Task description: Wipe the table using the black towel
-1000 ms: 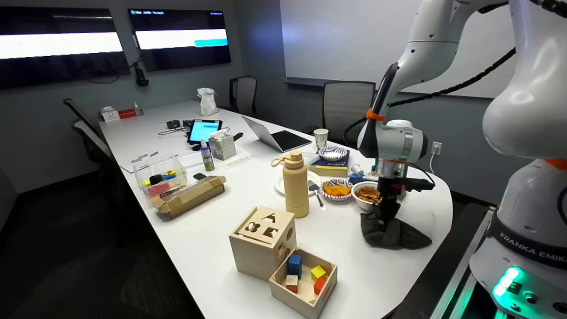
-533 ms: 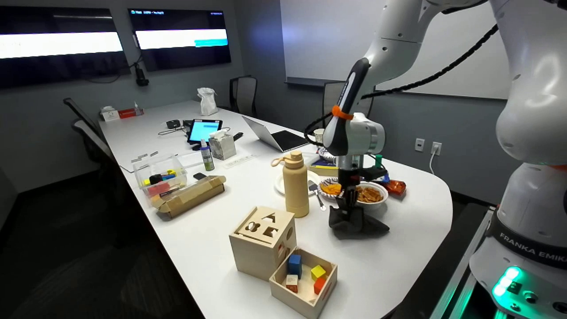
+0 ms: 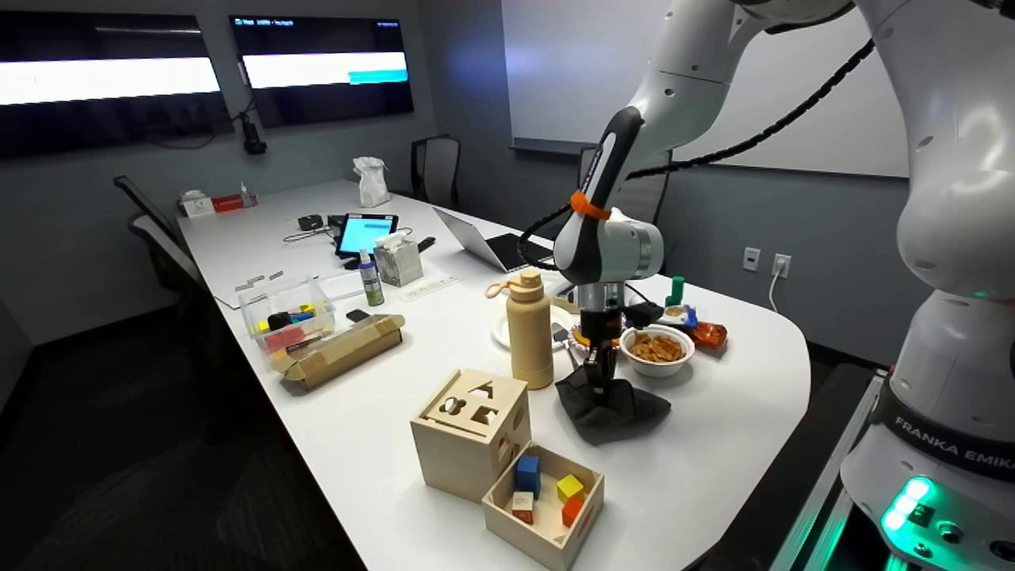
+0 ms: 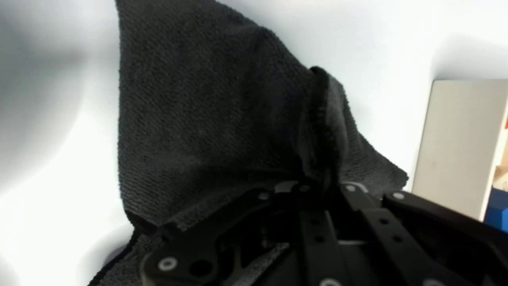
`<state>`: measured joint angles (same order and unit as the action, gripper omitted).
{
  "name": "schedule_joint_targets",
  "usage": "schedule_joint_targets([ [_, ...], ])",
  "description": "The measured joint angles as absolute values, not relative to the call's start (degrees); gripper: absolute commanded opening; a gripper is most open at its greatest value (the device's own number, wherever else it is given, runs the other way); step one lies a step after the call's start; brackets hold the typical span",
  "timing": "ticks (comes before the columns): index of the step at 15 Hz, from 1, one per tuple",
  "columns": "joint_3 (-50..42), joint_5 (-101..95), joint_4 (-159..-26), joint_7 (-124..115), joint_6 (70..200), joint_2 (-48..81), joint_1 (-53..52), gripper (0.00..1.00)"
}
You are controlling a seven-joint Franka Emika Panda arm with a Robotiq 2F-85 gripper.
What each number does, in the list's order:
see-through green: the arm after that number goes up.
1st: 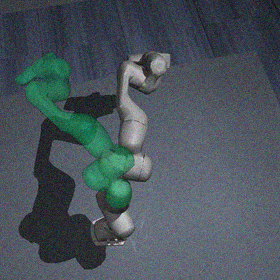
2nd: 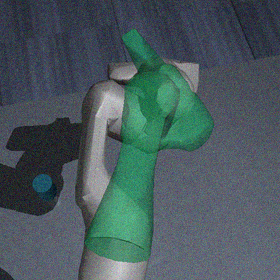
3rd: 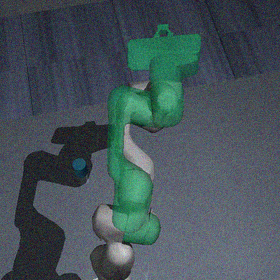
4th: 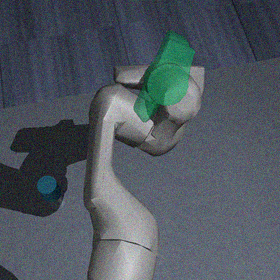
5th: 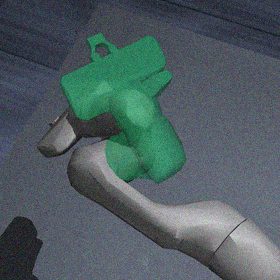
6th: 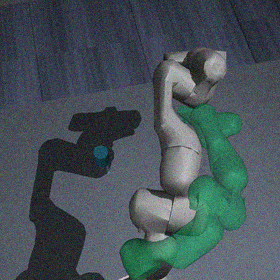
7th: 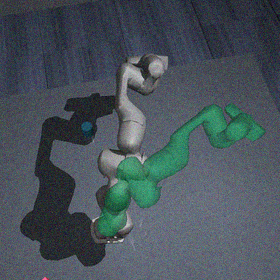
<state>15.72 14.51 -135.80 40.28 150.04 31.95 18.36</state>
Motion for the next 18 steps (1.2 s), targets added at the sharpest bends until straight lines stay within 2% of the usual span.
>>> schedule_joint_targets([
  [7,20.1,20.3,-139.8,54.3,148.0,34.5,23.2,0.02],
  [11,18.3,24.4,-144.9,54.7,148.8,33.8,24.5,0.02],
  [18,14.3,31.5,-154.7,52.8,157.5,29.1,28.5,0.02],
])
